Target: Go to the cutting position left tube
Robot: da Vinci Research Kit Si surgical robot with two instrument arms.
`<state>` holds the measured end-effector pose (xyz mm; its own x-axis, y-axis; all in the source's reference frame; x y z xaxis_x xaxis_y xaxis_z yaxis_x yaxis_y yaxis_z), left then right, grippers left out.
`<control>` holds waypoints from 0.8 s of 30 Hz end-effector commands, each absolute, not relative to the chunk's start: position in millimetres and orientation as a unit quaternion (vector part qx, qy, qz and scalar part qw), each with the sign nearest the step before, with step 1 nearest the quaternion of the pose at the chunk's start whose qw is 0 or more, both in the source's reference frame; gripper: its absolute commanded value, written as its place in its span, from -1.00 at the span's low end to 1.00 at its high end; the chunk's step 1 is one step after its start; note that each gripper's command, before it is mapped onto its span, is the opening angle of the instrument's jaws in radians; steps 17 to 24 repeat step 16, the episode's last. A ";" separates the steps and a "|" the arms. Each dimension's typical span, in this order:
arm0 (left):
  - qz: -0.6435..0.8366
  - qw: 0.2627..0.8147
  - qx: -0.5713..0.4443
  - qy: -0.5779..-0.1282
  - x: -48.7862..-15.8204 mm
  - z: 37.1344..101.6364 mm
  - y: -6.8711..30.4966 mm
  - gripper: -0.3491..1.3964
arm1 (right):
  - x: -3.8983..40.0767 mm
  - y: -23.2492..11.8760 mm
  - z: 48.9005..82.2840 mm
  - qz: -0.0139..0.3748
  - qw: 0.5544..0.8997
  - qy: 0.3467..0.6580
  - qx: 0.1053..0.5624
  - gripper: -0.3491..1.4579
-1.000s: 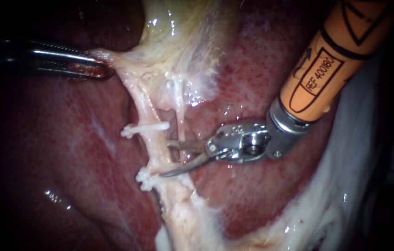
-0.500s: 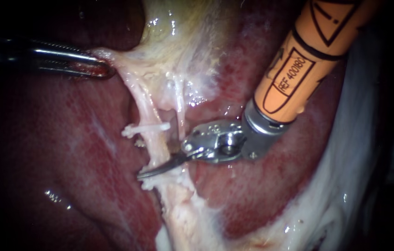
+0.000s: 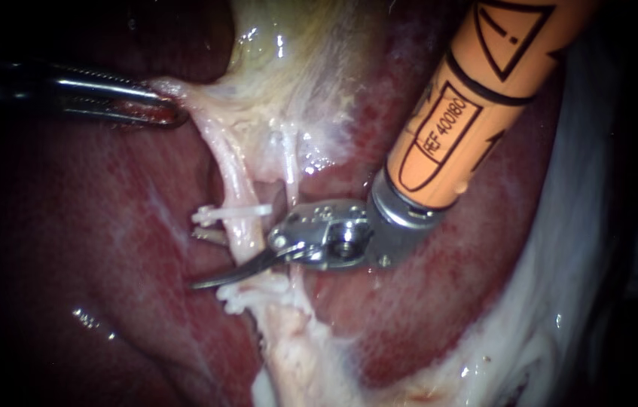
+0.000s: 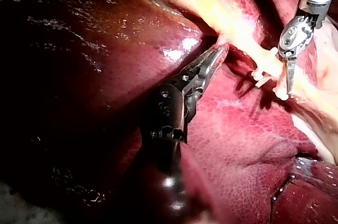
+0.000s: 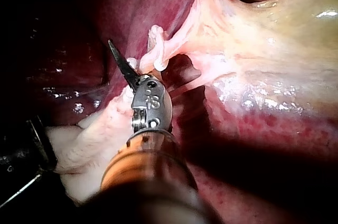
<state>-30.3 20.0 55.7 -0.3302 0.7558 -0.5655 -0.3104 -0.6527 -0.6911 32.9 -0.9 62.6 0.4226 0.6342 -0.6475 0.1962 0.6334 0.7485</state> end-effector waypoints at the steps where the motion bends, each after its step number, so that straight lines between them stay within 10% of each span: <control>1: 0.780 0.342 -0.467 -0.239 -30.3 55.7 20.0 -1.00 | 33.0 -1.0 62.2 0.146 0.738 0.519 0.405 0.87; 24: 0.780 0.342 -0.467 -0.239 -30.3 55.8 20.0 -1.00 | 33.7 -1.0 60.9 0.146 0.724 0.525 0.423 0.80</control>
